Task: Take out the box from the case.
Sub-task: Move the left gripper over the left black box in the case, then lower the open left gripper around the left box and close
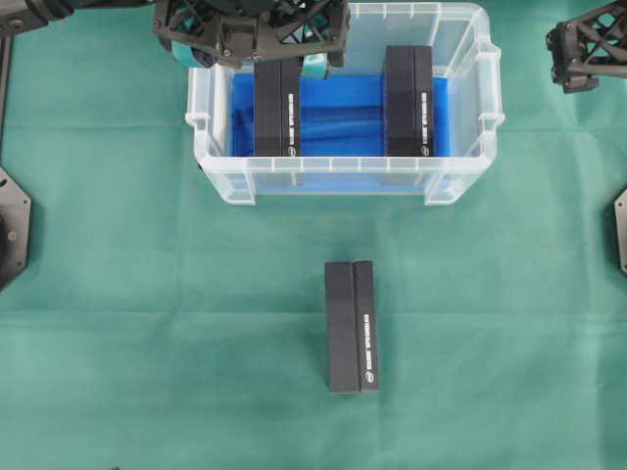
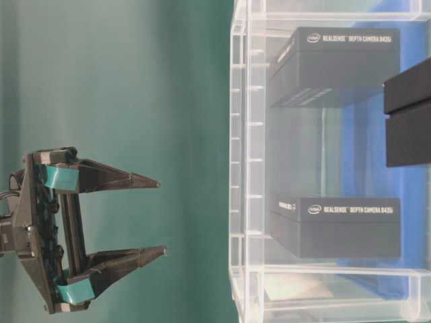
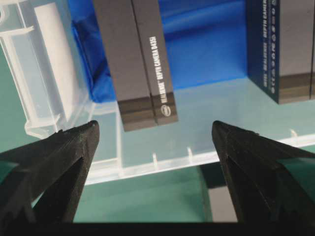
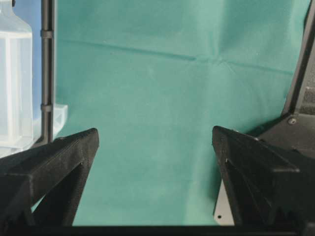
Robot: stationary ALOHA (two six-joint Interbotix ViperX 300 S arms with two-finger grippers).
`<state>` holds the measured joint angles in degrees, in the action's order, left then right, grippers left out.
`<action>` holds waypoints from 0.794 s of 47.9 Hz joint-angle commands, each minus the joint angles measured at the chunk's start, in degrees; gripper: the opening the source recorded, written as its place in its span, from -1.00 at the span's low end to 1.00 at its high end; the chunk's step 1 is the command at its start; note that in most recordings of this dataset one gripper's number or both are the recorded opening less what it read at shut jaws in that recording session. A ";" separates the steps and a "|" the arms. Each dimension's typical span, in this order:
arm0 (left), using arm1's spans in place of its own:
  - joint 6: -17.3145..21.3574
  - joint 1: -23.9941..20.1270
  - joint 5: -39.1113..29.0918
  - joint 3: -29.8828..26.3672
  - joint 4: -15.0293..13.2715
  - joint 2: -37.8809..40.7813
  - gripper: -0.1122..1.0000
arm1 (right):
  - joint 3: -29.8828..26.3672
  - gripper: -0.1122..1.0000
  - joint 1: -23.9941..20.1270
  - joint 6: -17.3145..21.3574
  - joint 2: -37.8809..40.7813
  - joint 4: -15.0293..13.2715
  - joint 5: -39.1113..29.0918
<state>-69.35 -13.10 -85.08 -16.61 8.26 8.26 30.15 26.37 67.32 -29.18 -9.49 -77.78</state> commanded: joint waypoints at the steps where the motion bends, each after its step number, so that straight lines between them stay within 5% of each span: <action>1: 0.00 0.09 0.18 -0.88 0.26 -0.88 0.94 | -0.62 0.86 0.18 0.00 -0.44 0.00 0.26; 38: 0.00 0.18 0.79 0.26 0.44 -0.88 0.94 | -0.62 0.86 0.18 0.00 -0.44 0.00 0.26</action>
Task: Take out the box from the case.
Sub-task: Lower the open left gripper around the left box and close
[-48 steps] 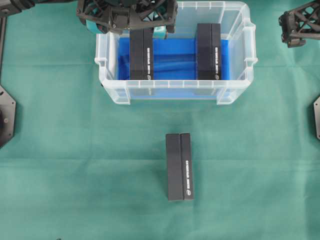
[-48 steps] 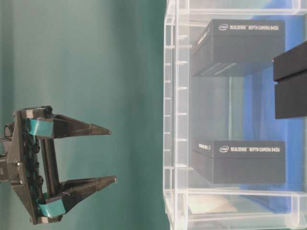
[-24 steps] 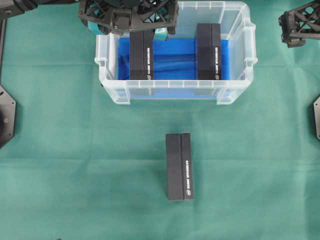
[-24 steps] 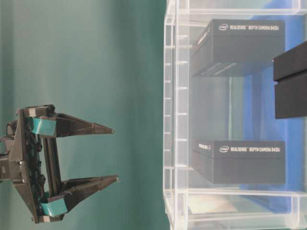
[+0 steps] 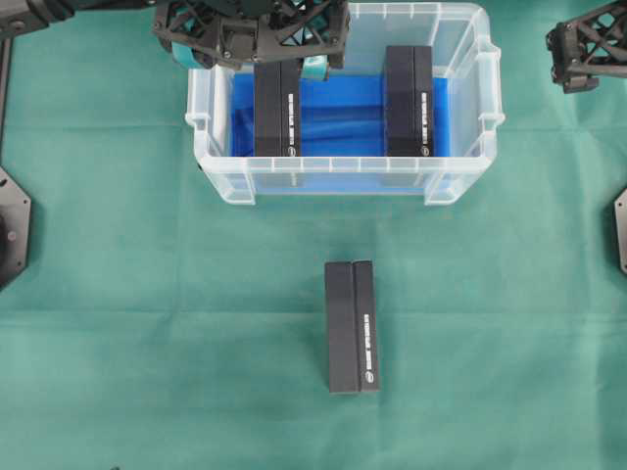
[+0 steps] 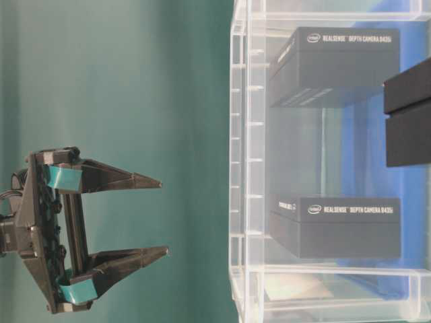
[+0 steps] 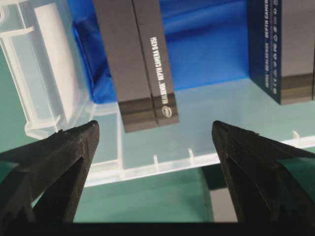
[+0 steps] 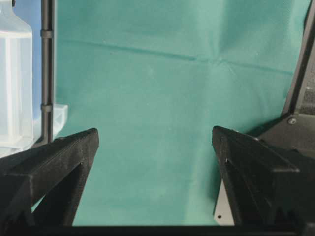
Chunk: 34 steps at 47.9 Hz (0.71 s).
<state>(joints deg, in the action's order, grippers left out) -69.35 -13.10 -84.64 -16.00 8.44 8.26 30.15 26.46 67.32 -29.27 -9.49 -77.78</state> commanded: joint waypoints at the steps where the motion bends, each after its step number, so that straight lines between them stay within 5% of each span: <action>1: 0.00 0.18 0.44 -0.26 0.26 -0.88 0.94 | -0.62 0.86 0.09 0.00 -0.35 -0.09 0.26; 34: -3.08 -0.35 8.44 10.11 0.53 -0.88 0.94 | -0.53 0.86 -0.09 -0.09 -0.35 0.00 0.35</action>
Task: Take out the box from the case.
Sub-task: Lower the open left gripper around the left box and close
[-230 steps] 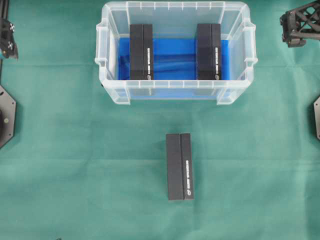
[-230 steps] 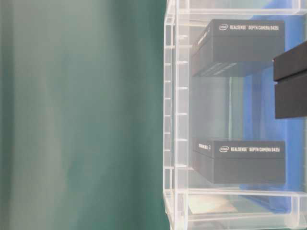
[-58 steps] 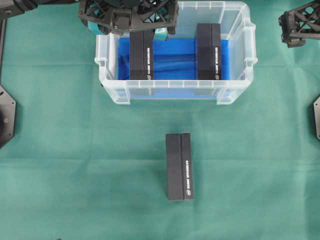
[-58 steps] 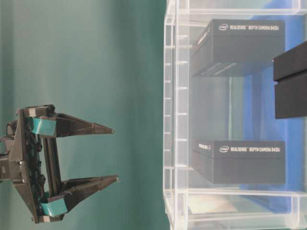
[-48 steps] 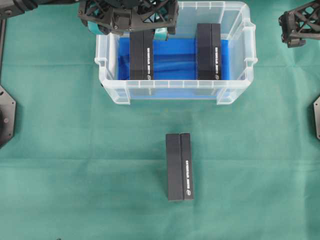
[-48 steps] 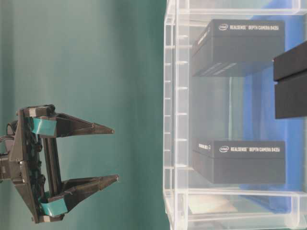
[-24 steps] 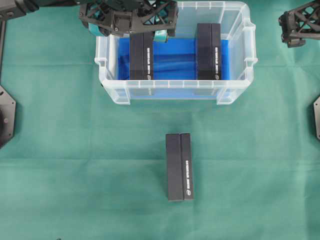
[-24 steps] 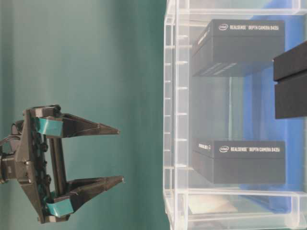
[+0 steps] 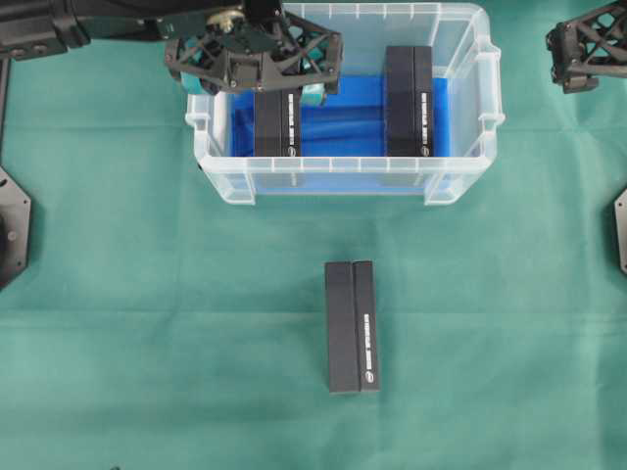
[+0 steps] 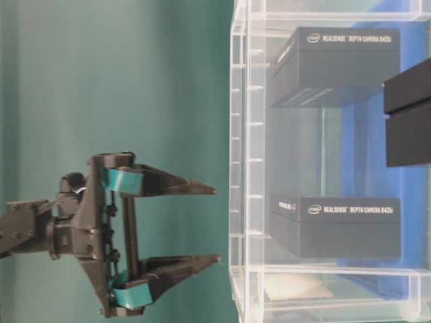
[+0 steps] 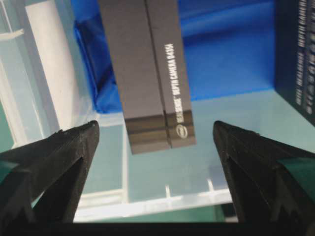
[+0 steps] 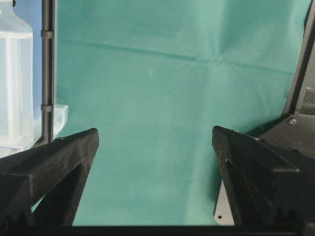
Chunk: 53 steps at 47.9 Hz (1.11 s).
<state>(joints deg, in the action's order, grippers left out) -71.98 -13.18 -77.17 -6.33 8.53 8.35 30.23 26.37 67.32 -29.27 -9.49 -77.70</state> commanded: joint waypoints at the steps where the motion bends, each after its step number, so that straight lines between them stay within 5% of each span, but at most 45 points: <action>1: -0.53 -0.35 1.23 0.70 0.53 -0.97 0.94 | -0.62 0.86 -0.09 -0.09 -0.35 -0.09 0.26; 53: -3.16 -2.02 11.78 8.17 1.05 3.08 0.94 | -0.79 0.86 -2.29 0.18 0.18 0.18 2.64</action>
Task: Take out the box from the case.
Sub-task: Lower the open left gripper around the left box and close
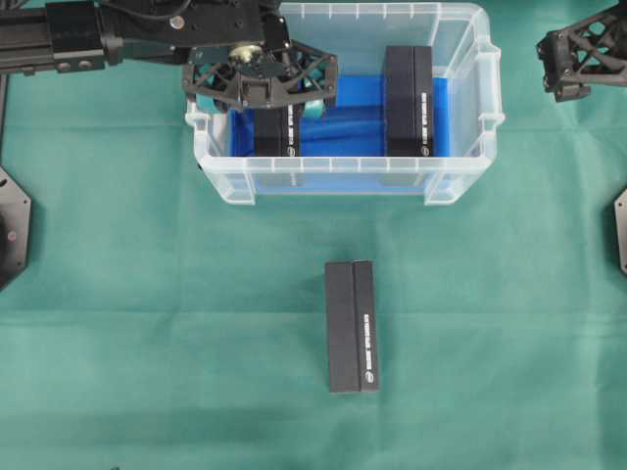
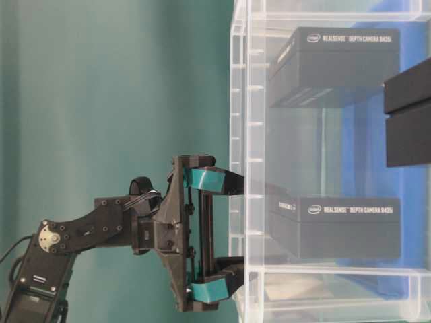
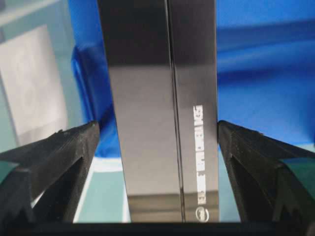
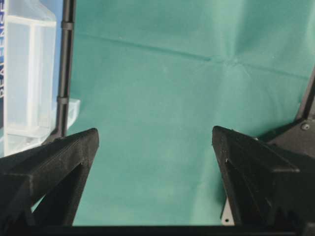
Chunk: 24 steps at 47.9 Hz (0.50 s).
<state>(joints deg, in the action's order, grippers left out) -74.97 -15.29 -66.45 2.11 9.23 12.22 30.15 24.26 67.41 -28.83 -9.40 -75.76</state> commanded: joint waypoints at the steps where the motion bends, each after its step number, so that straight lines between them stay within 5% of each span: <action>1: -0.26 0.09 1.32 -0.18 0.35 -0.70 0.94 | -0.70 0.86 -0.18 0.00 -0.26 0.09 0.88; 24: -0.88 0.09 4.31 2.37 0.35 0.44 0.94 | -0.88 0.86 -0.18 0.09 -0.09 0.26 2.02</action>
<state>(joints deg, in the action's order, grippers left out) -75.67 -15.21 -62.58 4.39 9.32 13.45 30.23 24.17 67.41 -28.83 -9.32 -74.18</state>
